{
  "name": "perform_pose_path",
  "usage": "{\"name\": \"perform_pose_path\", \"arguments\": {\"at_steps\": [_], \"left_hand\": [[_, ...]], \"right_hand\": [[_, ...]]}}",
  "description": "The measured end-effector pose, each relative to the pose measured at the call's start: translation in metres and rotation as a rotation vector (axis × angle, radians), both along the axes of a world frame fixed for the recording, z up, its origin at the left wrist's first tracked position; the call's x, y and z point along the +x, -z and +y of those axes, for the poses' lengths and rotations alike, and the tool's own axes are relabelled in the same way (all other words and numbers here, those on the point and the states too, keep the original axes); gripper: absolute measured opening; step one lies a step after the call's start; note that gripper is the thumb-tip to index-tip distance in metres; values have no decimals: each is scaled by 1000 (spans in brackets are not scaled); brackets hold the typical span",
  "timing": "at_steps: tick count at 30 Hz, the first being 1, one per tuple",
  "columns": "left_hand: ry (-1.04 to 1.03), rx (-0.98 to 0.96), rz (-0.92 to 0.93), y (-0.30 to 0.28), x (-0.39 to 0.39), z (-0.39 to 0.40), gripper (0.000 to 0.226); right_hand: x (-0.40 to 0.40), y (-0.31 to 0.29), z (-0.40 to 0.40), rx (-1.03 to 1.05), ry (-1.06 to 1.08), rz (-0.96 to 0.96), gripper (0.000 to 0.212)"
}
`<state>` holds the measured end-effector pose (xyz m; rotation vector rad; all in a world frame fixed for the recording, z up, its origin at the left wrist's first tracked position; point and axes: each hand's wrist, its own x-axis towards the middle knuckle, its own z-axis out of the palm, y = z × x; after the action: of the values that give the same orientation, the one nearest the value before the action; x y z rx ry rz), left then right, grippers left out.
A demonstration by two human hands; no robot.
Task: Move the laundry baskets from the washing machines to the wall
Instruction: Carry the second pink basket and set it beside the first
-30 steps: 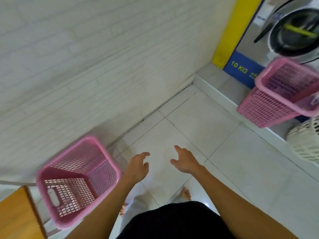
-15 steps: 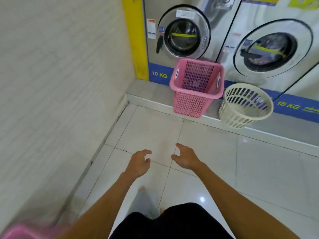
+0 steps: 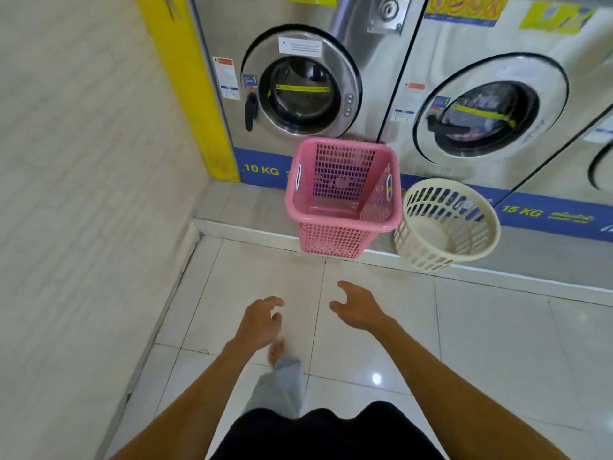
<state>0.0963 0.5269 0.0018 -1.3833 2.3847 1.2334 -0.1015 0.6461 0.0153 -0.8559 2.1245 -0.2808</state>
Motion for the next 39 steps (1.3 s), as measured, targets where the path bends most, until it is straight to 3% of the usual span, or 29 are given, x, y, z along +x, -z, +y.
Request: {"name": "perform_pose_path", "arguments": {"at_steps": [12,18,21,24,28,32,35,39], "left_hand": [[77,5,-66,9,-158,-151,35],[-32,31,-143,31,-234,-203,38],[-107,24,-188,48,-266,-220,44],[-136,-38,-221,72,-294,-240,49],[-147,-181,-306,106,-321,-271,56],[-176,-140,-268,140,-341,-299,78],[-185,-97,-191,151,-354,-306,81],[-331,-172,-296,147,-362,-309,77]], "right_hand": [[-168,4,-87,25,232,-11,60],[-276,58,-124,50,322,-37,43],[-329,109,-141,78,375,-42,55],[-356,109,-163,115,434,43,71],[-390,122,-183,151,469,133,69],[-413,152,-193,96,503,125,81],[-418,168,-196,40,523,142,83],[-427,168,-194,48,484,179,79]]}}
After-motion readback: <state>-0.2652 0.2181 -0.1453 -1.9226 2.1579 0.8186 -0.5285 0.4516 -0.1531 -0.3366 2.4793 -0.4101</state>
